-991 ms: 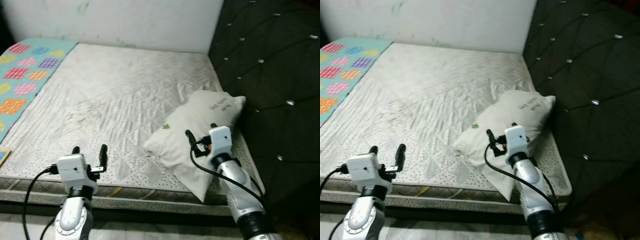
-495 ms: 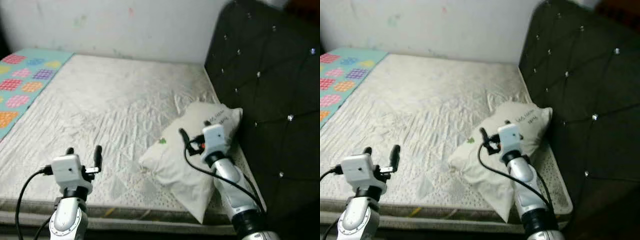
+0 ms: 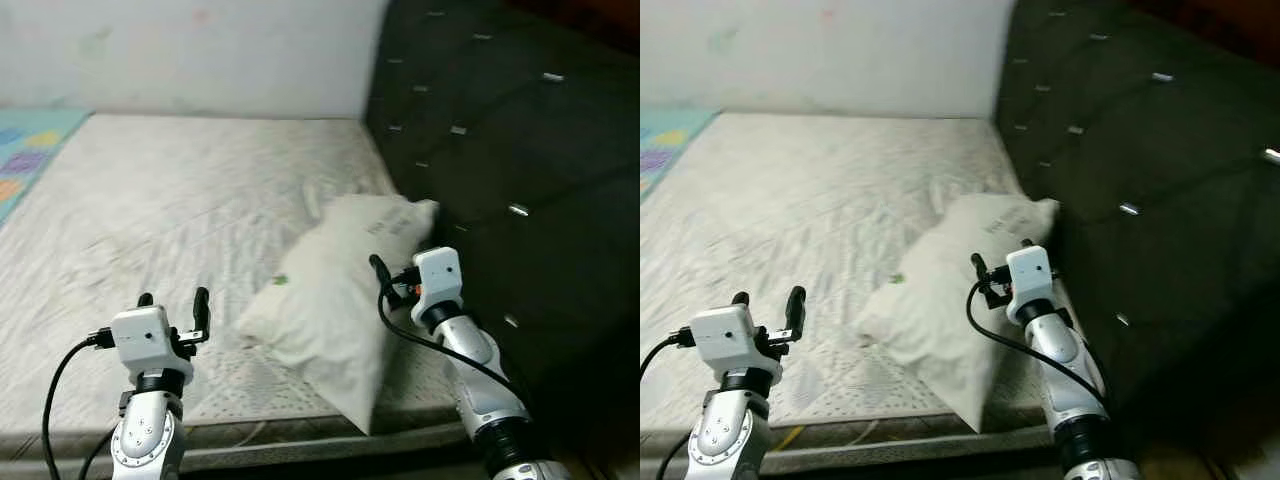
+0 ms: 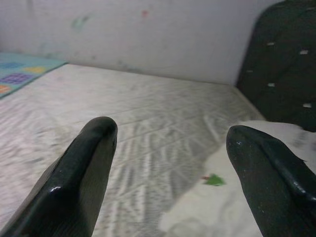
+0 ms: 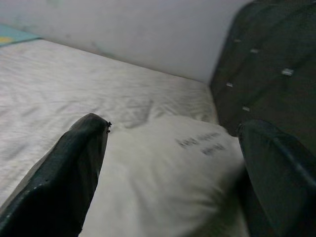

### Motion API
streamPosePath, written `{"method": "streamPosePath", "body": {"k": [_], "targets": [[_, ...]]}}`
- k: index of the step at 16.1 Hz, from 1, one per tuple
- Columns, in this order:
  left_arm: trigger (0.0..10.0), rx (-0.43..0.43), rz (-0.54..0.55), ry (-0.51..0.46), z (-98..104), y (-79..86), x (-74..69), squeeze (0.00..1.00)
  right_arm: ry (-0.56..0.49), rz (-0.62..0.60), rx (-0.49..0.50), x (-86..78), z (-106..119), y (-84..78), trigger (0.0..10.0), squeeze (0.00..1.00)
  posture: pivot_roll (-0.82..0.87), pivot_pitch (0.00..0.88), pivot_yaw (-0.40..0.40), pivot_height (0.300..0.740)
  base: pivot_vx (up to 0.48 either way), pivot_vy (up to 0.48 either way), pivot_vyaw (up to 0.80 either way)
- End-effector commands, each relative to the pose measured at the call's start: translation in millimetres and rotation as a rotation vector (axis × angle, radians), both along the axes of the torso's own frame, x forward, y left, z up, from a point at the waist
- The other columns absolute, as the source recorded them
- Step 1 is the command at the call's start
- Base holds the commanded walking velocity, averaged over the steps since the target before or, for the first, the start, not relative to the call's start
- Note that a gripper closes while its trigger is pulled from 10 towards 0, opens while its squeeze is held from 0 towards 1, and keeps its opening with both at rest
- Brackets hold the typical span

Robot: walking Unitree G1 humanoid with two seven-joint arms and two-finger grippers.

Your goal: Clean up the room

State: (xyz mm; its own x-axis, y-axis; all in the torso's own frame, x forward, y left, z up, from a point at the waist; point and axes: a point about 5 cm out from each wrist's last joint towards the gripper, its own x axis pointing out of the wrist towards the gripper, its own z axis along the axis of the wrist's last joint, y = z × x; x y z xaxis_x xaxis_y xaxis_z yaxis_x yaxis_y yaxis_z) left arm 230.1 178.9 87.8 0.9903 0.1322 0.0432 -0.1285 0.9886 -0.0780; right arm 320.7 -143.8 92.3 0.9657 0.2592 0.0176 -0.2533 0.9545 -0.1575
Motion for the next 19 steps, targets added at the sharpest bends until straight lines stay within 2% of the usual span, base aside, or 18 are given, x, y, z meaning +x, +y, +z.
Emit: {"method": "streamPosePath", "body": {"k": [1,8,12,15,19], "targets": [[10.0,0.0,-0.012,0.004,0.6,-3.0,1.9,0.0,-0.003,-0.006,0.006,1.6,1.5,-1.9,10.0,0.0,-0.03,0.0,-0.044,0.74,0.0,0.0,0.0],[10.0,-0.002,-0.011,-0.001,1.0,-5.3,3.3,0.0,-0.006,0.002,-0.002,1.9,1.9,-1.2,10.0,0.0,-0.04,0.0,-0.048,0.74,0.0,-0.361,0.0],[10.0,-0.014,0.004,-0.005,0.8,-5.1,3.1,0.0,-0.005,0.021,0.005,1.9,2.2,1.9,10.0,0.0,-0.03,0.0,-0.049,0.74,0.0,0.0,0.0],[10.0,-0.011,0.005,-0.006,0.6,-4.7,3.1,0.0,-0.018,0.042,-0.025,1.3,2.8,4.6,10.0,0.0,-0.03,0.0,-0.049,0.74,0.0,0.0,0.0],[10.0,-0.008,0.013,-0.005,0.2,-3.7,2.2,0.0,-0.02,0.055,-0.031,0.8,2.8,6.4,10.0,0.0,-0.03,0.0,-0.049,0.74,0.0,0.0,0.74]]}}
